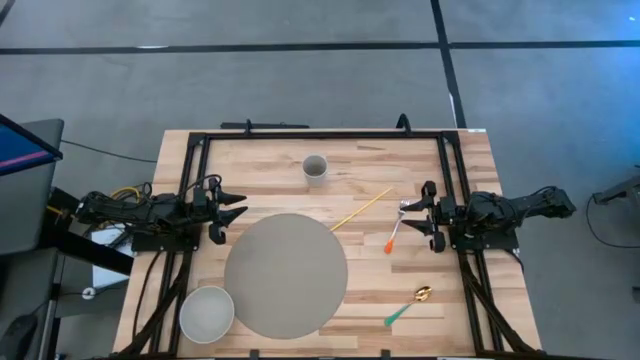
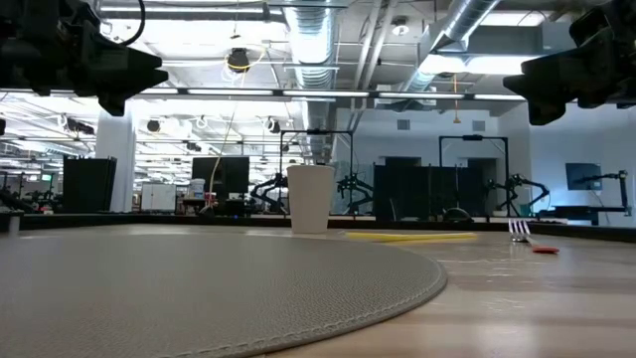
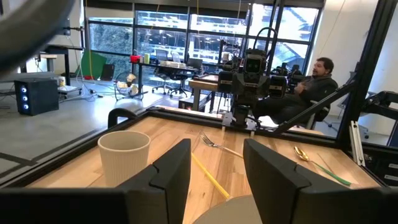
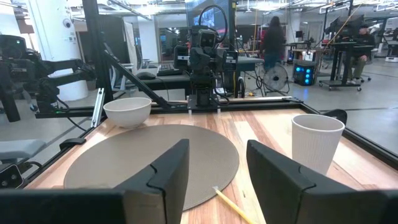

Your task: Pick & Place Utensil

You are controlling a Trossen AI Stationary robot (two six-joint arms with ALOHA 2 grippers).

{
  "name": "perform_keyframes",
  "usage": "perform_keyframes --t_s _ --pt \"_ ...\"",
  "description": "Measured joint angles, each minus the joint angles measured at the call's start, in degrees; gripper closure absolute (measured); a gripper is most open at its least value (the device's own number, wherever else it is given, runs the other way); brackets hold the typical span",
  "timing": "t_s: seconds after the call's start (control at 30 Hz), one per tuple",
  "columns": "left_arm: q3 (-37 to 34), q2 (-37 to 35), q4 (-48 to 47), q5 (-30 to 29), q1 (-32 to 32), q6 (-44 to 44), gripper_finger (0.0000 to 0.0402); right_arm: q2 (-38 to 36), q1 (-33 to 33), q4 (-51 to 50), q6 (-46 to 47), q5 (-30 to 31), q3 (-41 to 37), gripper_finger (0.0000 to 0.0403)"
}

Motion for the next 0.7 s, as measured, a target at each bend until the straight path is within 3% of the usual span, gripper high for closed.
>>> perform_keyframes --t_s 0.7 --pt "0.02 0.00 0.00 0.00 0.00 0.00 0.0253 0.00 0.01 0.00 0.00 0.00 0.01 0.0248"
